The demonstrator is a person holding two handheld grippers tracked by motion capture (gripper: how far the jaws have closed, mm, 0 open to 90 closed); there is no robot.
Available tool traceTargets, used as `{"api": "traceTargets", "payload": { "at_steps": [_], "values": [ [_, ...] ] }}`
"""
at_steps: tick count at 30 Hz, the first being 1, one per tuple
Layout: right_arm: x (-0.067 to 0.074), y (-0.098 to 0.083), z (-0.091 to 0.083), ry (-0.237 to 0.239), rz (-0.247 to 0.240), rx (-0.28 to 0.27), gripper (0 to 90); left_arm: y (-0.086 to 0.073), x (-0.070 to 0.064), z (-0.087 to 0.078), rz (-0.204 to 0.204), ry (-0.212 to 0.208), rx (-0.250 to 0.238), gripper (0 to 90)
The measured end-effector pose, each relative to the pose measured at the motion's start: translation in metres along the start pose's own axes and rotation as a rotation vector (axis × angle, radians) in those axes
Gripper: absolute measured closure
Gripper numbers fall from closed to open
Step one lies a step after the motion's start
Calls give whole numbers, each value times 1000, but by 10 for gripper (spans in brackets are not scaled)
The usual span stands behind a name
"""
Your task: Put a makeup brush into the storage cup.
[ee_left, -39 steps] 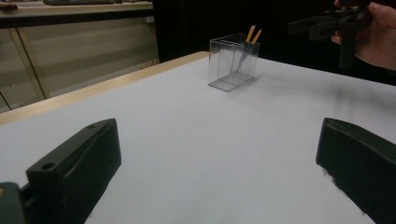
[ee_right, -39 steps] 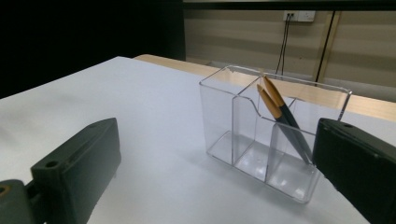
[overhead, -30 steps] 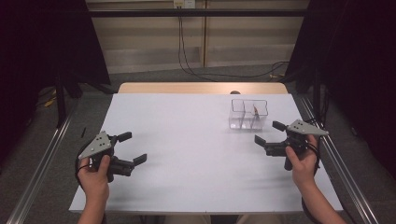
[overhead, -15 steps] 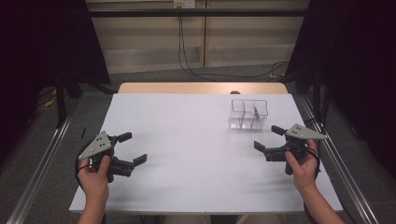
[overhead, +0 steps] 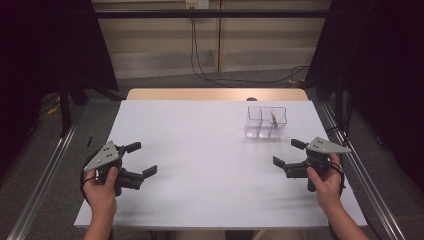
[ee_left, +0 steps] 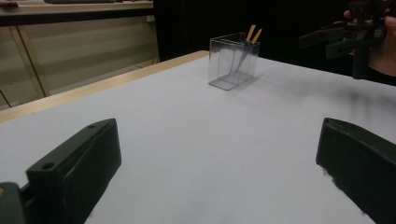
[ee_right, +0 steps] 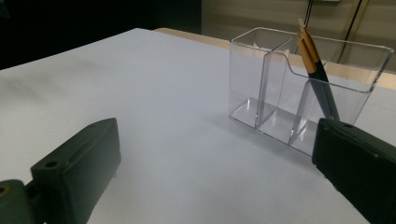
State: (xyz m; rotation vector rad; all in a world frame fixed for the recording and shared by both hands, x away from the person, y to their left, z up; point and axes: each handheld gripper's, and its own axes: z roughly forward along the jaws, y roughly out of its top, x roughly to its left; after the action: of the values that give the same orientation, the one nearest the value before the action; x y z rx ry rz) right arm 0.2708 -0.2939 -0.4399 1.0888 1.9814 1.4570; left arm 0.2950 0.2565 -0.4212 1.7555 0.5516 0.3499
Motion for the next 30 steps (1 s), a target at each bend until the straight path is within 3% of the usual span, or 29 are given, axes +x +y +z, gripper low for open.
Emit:
{"api": "traceTargets", "payload": {
  "at_steps": [16, 30],
  "values": [
    [6, -6, -8, 13, -22, -1, 7, -1, 0, 2, 4, 1, 8, 0],
    [10, -4, -18, 20, -36, -34, 7, -2, 0, 5, 4, -11, 16, 0]
  ]
}}
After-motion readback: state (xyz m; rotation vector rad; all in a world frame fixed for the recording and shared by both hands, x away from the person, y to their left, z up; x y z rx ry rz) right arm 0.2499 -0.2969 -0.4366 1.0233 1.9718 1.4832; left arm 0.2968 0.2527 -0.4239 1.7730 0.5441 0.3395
